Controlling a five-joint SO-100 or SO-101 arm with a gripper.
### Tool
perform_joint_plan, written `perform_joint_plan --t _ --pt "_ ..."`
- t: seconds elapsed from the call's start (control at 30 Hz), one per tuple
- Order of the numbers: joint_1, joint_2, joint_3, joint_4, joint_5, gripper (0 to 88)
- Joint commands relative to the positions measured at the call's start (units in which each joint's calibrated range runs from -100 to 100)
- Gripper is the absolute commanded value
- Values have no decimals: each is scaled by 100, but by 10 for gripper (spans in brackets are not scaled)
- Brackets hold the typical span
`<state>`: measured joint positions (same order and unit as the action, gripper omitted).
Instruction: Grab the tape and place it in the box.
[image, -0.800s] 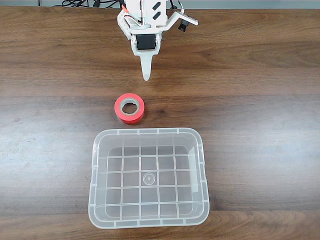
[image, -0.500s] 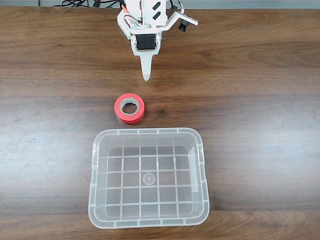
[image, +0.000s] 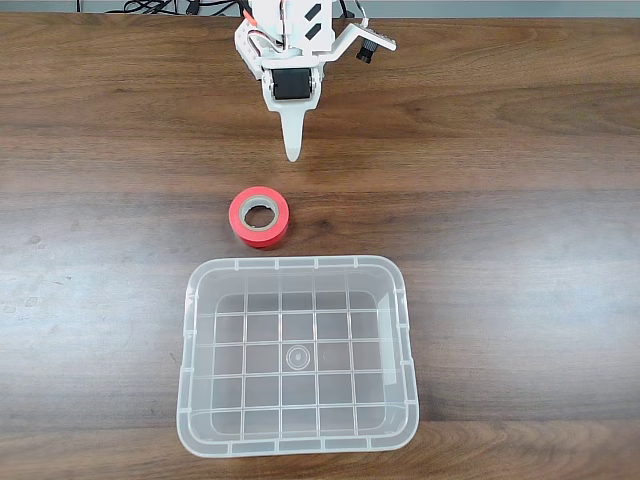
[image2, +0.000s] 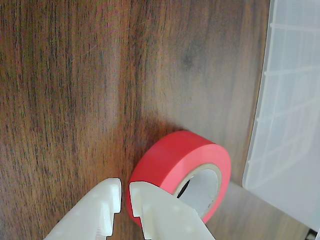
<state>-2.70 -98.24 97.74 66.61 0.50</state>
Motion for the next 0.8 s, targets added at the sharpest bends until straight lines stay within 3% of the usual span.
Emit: perform_joint_plan --t 0.0,0.77 --pt "80 -71 -55 -120 -23 13" --pt "570 82 -2446 -94 -13 13"
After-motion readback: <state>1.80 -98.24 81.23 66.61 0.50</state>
